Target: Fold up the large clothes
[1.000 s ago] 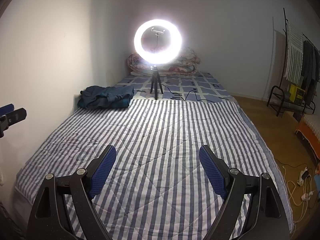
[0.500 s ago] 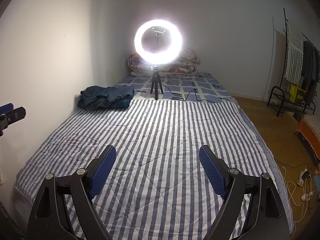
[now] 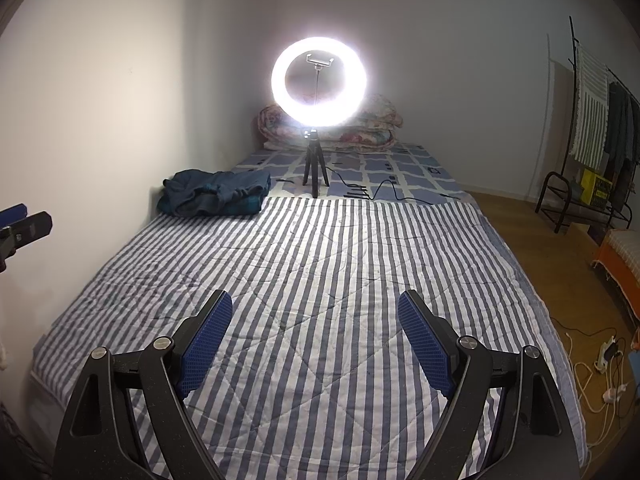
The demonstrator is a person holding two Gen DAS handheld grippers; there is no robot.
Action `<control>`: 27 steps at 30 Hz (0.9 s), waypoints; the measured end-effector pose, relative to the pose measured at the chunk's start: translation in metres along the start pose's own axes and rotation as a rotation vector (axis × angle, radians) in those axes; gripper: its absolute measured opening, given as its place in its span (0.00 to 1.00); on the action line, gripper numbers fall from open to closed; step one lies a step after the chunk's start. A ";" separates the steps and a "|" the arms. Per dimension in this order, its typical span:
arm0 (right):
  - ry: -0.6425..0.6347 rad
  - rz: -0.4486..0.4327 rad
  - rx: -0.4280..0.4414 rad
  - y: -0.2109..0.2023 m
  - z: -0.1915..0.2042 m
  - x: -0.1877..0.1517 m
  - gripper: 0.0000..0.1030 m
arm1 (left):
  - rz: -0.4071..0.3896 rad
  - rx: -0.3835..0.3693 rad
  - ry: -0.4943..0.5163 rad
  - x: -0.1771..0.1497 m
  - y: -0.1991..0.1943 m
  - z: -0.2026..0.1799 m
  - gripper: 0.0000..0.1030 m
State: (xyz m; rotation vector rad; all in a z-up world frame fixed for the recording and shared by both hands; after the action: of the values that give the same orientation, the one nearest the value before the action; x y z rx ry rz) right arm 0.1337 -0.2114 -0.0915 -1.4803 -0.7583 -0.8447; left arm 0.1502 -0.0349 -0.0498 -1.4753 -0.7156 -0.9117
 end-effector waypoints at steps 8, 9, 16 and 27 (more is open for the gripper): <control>0.004 0.003 0.001 0.001 0.001 -0.002 0.82 | 0.000 0.002 -0.001 0.000 0.000 0.000 1.00; 0.003 0.003 0.001 0.001 0.001 -0.002 0.83 | 0.000 0.001 0.000 0.000 0.000 0.000 1.00; 0.002 0.003 0.000 0.001 0.002 -0.002 0.83 | -0.002 0.001 0.000 0.000 0.000 0.000 1.00; 0.001 0.004 0.001 0.001 0.003 -0.002 0.82 | -0.001 0.002 0.002 -0.001 0.000 0.001 1.00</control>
State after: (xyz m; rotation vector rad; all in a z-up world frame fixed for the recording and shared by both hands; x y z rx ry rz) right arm 0.1335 -0.2090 -0.0936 -1.4800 -0.7546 -0.8422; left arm 0.1493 -0.0342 -0.0506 -1.4723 -0.7151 -0.9131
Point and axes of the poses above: each gripper's, at about its wrist camera, not at the fingertips, and y roughly the way its jaws point, z to its left, x to its top, the point moved 8 cm from there along y, roughly the way its jaws point
